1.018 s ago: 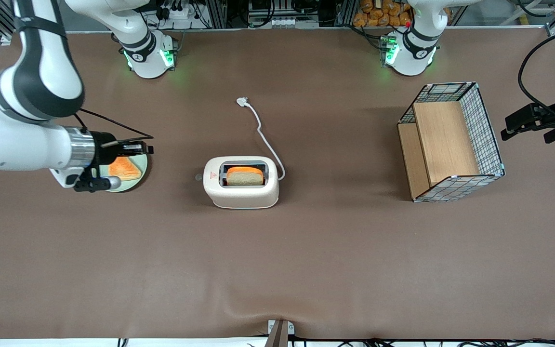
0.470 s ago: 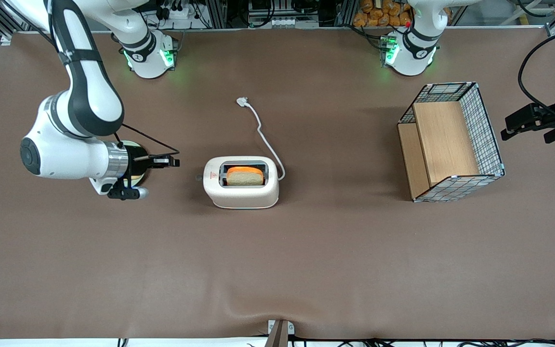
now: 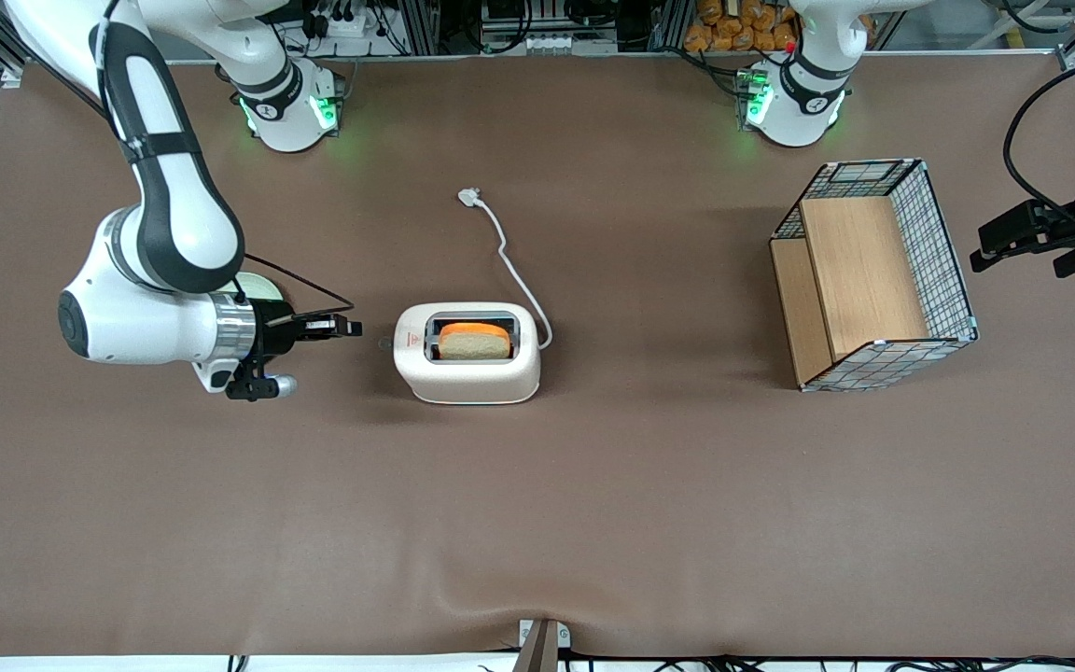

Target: Press toaster button with right arm

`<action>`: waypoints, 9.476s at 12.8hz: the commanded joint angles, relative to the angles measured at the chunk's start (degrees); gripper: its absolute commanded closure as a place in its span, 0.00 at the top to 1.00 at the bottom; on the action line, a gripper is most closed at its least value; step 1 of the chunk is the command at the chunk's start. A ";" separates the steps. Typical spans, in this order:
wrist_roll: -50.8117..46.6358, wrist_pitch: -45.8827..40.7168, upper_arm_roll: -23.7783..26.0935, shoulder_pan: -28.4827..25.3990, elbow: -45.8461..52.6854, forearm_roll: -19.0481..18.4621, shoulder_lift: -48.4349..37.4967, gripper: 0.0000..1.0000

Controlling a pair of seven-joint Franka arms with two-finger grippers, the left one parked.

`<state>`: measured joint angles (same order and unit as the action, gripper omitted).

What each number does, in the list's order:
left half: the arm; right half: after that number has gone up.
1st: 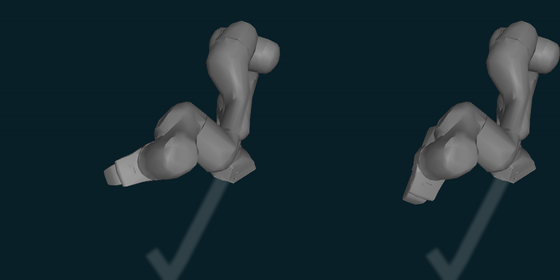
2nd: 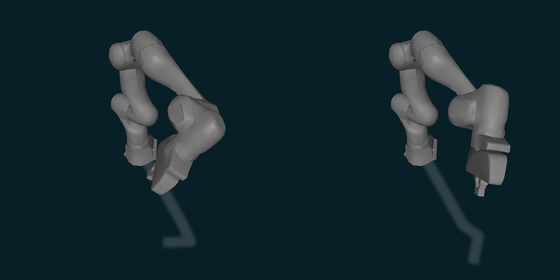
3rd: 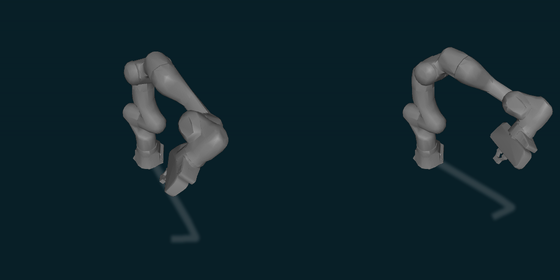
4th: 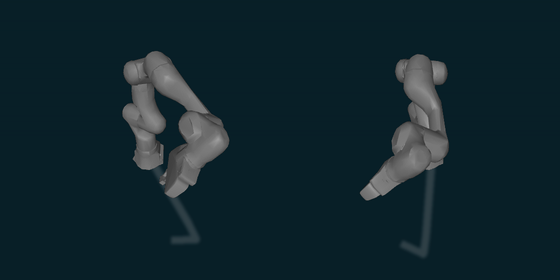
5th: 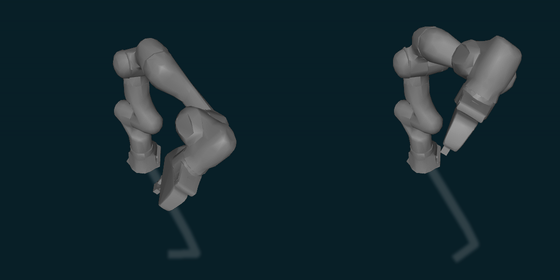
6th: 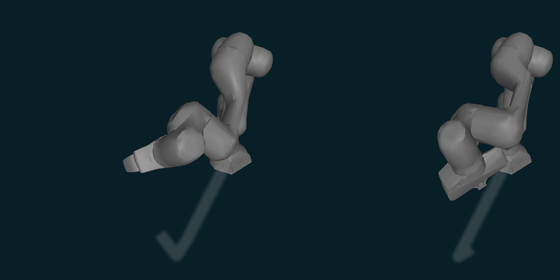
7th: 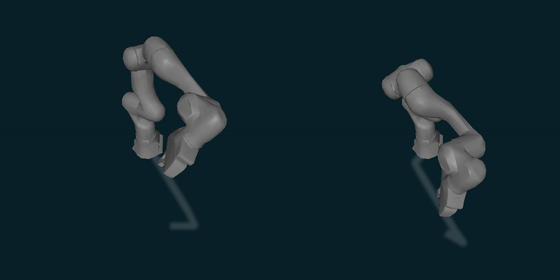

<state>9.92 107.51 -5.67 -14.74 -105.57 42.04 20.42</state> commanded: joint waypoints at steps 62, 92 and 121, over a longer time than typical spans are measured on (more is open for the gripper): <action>12.84 5.34 0.14 -0.55 -1.66 9.02 11.39 0.00; 0.10 -22.77 -12.51 1.30 19.15 -10.64 2.69 1.00; -8.77 -22.96 6.91 18.61 17.68 -41.16 -20.95 1.00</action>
<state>1.52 85.28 1.34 4.09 -87.90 2.15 0.34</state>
